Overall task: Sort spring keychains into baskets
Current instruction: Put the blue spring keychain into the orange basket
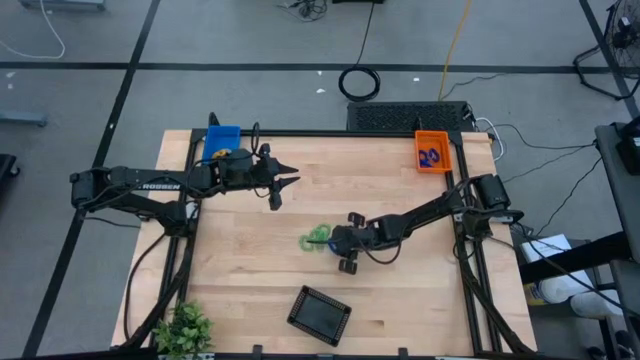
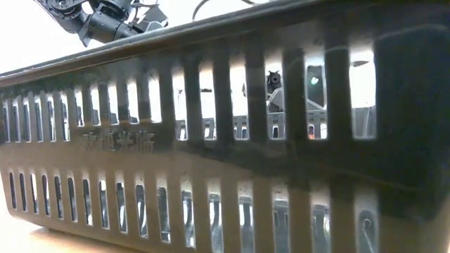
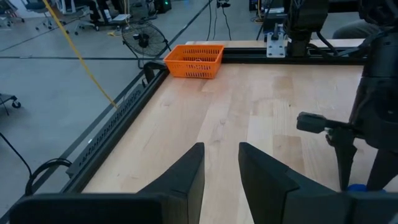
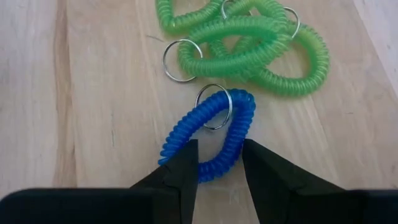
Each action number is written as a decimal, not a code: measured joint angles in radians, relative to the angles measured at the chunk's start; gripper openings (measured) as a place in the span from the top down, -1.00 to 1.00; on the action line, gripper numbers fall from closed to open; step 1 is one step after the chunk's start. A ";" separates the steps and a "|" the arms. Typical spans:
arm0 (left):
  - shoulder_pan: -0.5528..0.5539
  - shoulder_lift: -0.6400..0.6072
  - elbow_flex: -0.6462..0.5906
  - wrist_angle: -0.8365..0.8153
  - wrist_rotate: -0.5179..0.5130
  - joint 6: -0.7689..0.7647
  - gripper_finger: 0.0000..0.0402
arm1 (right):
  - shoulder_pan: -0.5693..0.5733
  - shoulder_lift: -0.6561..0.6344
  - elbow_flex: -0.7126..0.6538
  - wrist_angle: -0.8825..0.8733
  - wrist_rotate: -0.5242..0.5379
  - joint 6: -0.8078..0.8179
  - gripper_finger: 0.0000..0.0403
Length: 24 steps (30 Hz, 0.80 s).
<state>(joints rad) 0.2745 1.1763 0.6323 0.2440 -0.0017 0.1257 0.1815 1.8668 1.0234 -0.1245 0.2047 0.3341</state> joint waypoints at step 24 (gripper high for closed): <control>0.000 0.000 0.000 0.000 0.000 0.000 0.46 | -0.004 0.000 -0.029 0.043 0.005 -0.071 0.98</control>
<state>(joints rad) 0.2745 1.1763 0.6323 0.2440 -0.0017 0.1260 0.1776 1.8671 0.9944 -0.0819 0.2092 0.2634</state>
